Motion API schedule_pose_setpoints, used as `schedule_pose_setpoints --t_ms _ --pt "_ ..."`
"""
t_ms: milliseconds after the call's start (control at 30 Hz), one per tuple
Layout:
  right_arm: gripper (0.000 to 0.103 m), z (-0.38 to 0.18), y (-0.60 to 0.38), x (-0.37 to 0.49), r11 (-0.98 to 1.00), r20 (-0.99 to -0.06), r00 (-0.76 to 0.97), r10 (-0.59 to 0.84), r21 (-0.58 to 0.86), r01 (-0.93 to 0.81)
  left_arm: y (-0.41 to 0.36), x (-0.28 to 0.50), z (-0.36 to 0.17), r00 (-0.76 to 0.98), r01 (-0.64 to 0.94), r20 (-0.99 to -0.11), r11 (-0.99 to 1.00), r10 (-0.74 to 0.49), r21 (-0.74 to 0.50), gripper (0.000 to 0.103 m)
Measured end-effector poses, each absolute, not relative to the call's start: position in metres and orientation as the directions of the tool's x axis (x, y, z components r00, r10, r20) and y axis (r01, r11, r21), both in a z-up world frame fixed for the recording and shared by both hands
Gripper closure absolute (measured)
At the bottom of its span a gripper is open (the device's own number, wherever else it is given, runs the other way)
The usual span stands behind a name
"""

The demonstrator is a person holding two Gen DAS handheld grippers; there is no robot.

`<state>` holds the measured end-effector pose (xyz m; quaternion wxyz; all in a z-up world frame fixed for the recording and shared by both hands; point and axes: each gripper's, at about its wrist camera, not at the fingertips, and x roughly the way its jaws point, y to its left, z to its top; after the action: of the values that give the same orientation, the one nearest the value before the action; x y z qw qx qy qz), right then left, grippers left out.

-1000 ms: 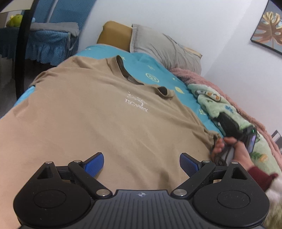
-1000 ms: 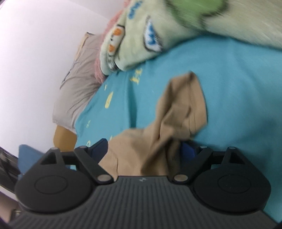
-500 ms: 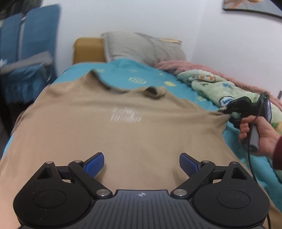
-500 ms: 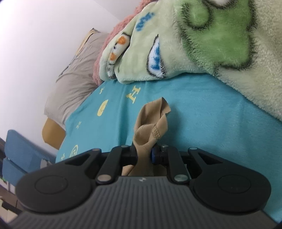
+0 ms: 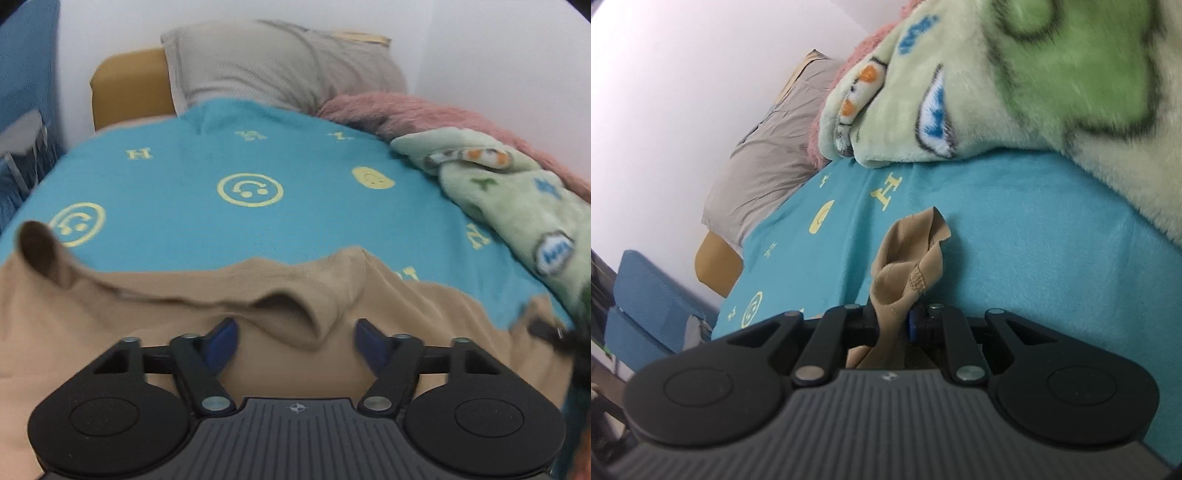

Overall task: Fold clothes
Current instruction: 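Grasp the T-shirt side with the right gripper and fold it over the middle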

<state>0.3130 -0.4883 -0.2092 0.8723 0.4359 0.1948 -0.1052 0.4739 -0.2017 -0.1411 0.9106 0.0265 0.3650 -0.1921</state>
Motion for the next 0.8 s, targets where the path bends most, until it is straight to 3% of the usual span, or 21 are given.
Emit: schedule_pose_setpoints --t_ms 33,100,233,267,400,533,600,667,800 --pt "0.087 -0.211 -0.488 0.314 0.598 -0.428 0.904 -0.013 0.721 0.350 -0.207 0.482 -0.143 0.669 0.357 -0.673 0.931 -0.314 -0.079 0.065" --pt "0.087 -0.213 -0.488 0.316 0.602 -0.418 0.908 -0.014 0.722 0.342 -0.217 0.500 -0.145 0.684 0.333 -0.675 0.942 -0.276 -0.047 0.093" --pt "0.087 -0.208 -0.486 0.318 0.610 -0.402 0.915 -0.026 0.719 0.333 -0.233 0.527 -0.138 0.759 0.240 -0.630 0.970 -0.163 0.038 0.096" --pt "0.087 -0.204 -0.484 0.319 0.618 -0.402 0.915 -0.032 0.712 0.335 -0.233 0.526 -0.135 0.760 0.237 -0.629 0.971 -0.163 0.035 0.094" --pt "0.087 -0.187 -0.477 0.321 0.650 -0.410 0.909 -0.066 0.674 0.351 -0.226 0.511 -0.124 0.730 0.278 -0.647 0.961 -0.220 -0.013 0.055" --pt "0.087 -0.162 -0.468 0.319 0.673 -0.424 0.899 -0.109 0.634 0.381 -0.190 0.428 -0.104 0.732 0.359 -0.631 0.933 -0.259 0.034 0.033" --pt "0.087 -0.145 -0.458 0.316 0.725 -0.427 0.894 -0.136 0.572 0.384 -0.158 0.368 -0.097 0.756 0.360 -0.613 0.928 -0.228 0.099 0.026" --pt "0.087 -0.129 -0.445 0.314 0.781 -0.426 0.889 -0.164 0.494 0.381 -0.122 0.307 -0.089 0.762 0.342 -0.614 0.933 -0.205 0.112 0.026" --pt "0.087 -0.095 -0.412 0.312 0.872 -0.413 0.887 -0.204 0.336 0.357 -0.048 0.202 -0.073 0.728 0.226 -0.662 0.974 -0.176 -0.011 0.022"
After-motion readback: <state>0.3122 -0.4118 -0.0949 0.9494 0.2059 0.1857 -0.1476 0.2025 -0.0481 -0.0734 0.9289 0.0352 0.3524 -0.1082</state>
